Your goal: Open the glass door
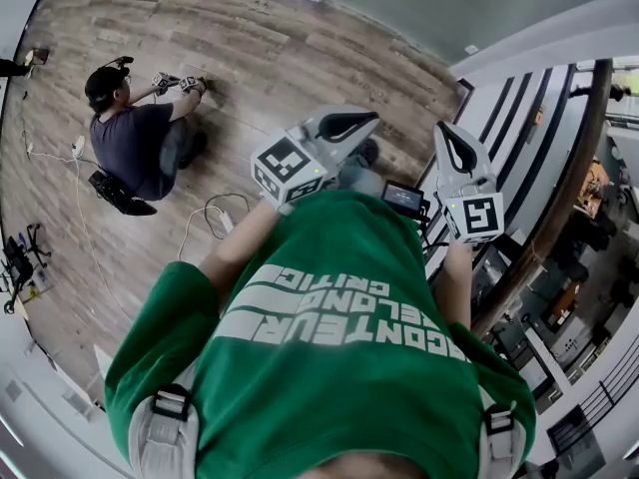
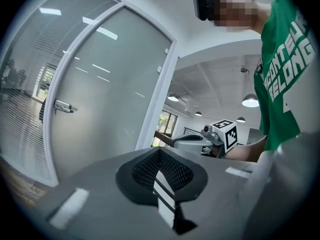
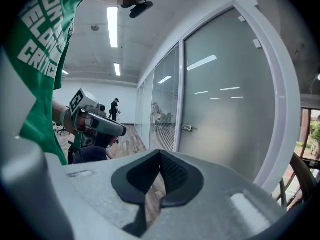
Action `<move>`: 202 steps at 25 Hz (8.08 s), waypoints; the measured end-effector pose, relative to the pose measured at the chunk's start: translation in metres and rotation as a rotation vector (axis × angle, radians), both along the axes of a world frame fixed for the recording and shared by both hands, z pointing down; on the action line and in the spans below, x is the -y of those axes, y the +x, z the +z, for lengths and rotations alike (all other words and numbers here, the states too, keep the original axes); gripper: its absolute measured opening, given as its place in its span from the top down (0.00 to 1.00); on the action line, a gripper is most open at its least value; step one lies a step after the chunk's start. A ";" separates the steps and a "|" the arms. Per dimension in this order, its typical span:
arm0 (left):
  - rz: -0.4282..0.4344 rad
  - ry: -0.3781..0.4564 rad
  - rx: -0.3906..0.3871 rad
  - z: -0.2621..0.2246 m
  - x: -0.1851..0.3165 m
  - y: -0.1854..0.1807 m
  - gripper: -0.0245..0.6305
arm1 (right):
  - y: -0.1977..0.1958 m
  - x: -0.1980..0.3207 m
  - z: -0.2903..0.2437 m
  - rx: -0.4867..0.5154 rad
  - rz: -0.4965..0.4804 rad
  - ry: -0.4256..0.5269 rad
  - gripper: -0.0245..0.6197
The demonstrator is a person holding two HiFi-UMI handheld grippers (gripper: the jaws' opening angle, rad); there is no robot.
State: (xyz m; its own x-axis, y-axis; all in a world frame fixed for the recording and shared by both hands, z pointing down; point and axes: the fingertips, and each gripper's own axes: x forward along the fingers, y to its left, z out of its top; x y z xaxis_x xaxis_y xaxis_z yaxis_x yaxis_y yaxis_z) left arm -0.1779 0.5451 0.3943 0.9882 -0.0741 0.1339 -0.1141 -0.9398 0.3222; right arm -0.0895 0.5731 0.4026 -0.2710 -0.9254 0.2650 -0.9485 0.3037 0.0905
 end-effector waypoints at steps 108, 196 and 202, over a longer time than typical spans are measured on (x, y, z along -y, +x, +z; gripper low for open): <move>-0.392 -0.131 -0.004 0.042 0.561 0.109 0.94 | 0.127 0.593 0.028 -0.067 -0.355 -0.065 0.97; -0.304 -0.136 0.084 0.066 0.646 0.123 0.94 | 0.087 0.686 0.144 -0.672 -0.401 -0.369 0.85; -0.281 -0.142 0.111 0.070 0.650 0.124 0.94 | 0.081 0.683 0.146 -0.807 -0.438 -0.347 0.87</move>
State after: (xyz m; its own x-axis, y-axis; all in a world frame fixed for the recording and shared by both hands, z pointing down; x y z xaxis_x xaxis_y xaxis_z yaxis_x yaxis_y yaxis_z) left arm -0.0542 -0.1044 0.4642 0.9105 -0.3149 0.2679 -0.4044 -0.8131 0.4187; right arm -0.0081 -0.1102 0.5483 -0.1898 -0.6224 0.7594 -0.4384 0.7457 0.5016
